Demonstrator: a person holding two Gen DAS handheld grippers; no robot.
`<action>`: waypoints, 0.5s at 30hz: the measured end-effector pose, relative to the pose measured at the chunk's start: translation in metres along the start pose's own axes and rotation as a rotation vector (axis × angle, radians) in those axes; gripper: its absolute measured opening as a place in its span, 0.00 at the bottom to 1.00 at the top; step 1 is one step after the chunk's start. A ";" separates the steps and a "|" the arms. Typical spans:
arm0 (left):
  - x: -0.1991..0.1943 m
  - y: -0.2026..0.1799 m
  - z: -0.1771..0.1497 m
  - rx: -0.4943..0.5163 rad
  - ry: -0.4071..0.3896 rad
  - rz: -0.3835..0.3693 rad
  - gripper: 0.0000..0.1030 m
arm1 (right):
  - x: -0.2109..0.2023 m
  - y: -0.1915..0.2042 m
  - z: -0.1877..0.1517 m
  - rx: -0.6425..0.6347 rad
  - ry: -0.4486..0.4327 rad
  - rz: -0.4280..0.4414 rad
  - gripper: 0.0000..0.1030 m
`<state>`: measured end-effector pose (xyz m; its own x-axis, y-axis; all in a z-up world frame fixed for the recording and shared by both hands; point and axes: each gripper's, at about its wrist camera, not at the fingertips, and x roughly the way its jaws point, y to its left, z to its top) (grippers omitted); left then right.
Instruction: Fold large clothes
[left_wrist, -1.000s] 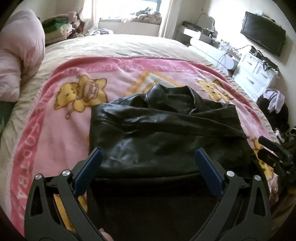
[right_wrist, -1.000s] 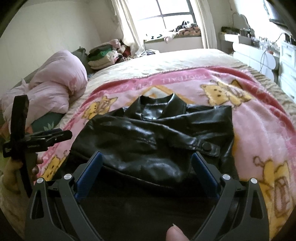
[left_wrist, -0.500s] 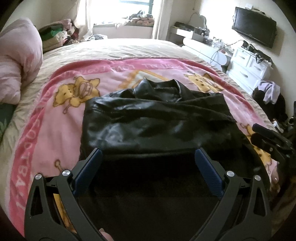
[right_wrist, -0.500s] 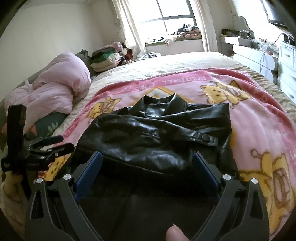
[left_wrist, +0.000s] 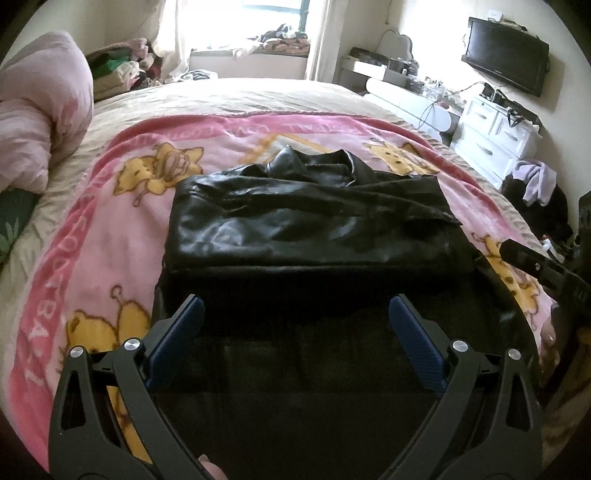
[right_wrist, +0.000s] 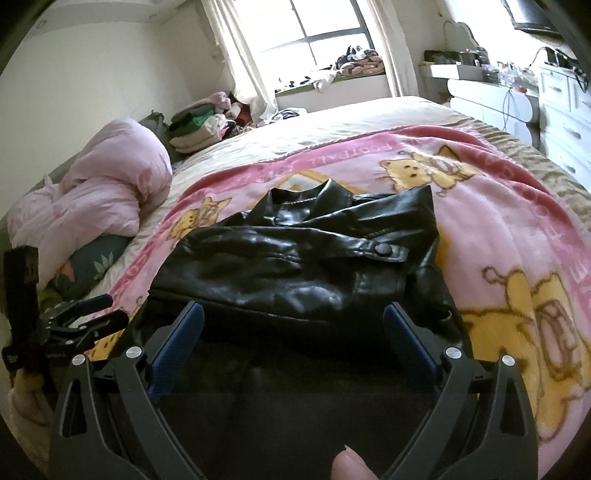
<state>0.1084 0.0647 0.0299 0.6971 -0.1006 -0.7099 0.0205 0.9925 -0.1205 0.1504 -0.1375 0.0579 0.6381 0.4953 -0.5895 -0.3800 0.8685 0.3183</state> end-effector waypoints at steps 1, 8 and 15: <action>0.000 0.001 -0.001 -0.002 0.002 0.001 0.91 | -0.001 -0.001 -0.001 0.004 0.000 -0.002 0.94; 0.008 0.006 -0.013 -0.013 0.033 0.021 0.91 | 0.008 -0.004 -0.006 0.000 0.045 -0.037 0.94; 0.023 0.020 -0.039 -0.050 0.109 0.034 0.91 | 0.024 -0.012 -0.030 0.022 0.173 -0.060 0.94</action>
<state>0.0974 0.0794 -0.0157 0.6151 -0.0763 -0.7848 -0.0393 0.9911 -0.1272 0.1504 -0.1361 0.0176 0.5342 0.4328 -0.7262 -0.3282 0.8978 0.2937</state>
